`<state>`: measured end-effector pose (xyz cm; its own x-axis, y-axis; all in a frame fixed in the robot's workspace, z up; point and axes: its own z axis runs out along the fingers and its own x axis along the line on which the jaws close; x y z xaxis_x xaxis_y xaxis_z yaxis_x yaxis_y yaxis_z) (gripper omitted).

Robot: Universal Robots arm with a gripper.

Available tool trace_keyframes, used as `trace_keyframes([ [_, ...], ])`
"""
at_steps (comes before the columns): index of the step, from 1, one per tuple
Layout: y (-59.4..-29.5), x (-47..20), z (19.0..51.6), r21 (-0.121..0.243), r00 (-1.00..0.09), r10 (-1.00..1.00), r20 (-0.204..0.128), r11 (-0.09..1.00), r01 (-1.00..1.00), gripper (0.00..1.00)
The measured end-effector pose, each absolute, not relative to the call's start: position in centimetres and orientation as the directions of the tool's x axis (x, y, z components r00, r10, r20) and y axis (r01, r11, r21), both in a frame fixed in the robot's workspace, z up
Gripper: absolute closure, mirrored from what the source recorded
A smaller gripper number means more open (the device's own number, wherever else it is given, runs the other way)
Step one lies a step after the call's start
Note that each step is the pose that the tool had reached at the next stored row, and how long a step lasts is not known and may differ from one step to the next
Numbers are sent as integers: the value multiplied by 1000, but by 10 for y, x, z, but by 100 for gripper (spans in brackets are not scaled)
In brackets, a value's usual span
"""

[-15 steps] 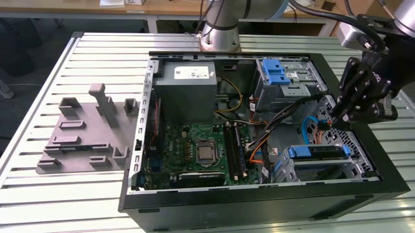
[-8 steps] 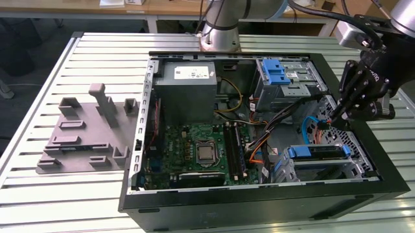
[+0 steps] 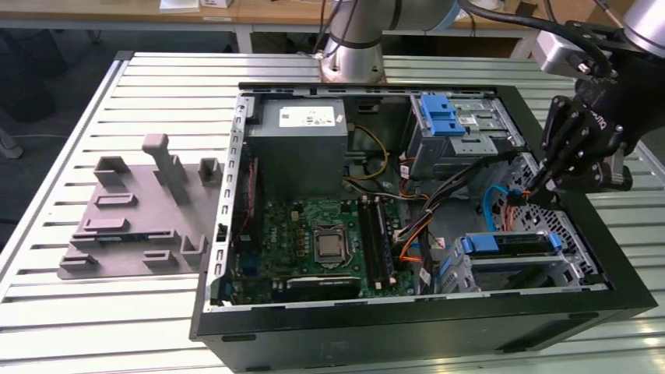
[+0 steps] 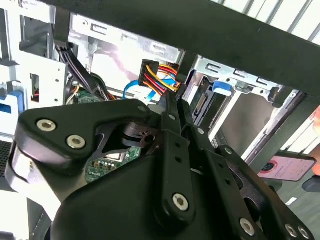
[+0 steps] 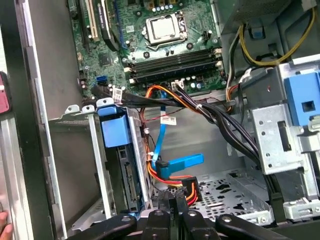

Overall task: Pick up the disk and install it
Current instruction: 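Insert the first disk wire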

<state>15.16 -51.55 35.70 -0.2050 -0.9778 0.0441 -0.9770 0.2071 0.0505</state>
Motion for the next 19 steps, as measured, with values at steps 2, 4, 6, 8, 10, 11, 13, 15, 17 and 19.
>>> trace_keyframes([
  [2, -517, 151, 357, 50, -193, -980, 44, 195, -979, 84],
  [4, -519, 151, 357, 49, -184, -982, 44, 186, -981, 84],
  [6, -521, 151, 357, 47, -174, -984, 44, 176, -983, 84],
  [8, -523, 150, 356, 42, -167, -985, 43, 169, -985, 84],
  [10, -525, 150, 355, 37, -160, -986, 42, 162, -986, 84],
  [11, -525, 150, 355, 37, -154, -987, 42, 156, -987, 84],
  [13, -525, 150, 354, 35, -135, -990, 42, 137, -990, 84],
  [15, -526, 149, 353, 34, -116, -992, 42, 117, -993, 84],
  [17, -526, 147, 353, 30, -113, -993, 38, 114, -993, 84],
  [19, -527, 143, 352, 26, -112, -993, 35, 113, -993, 84],
])
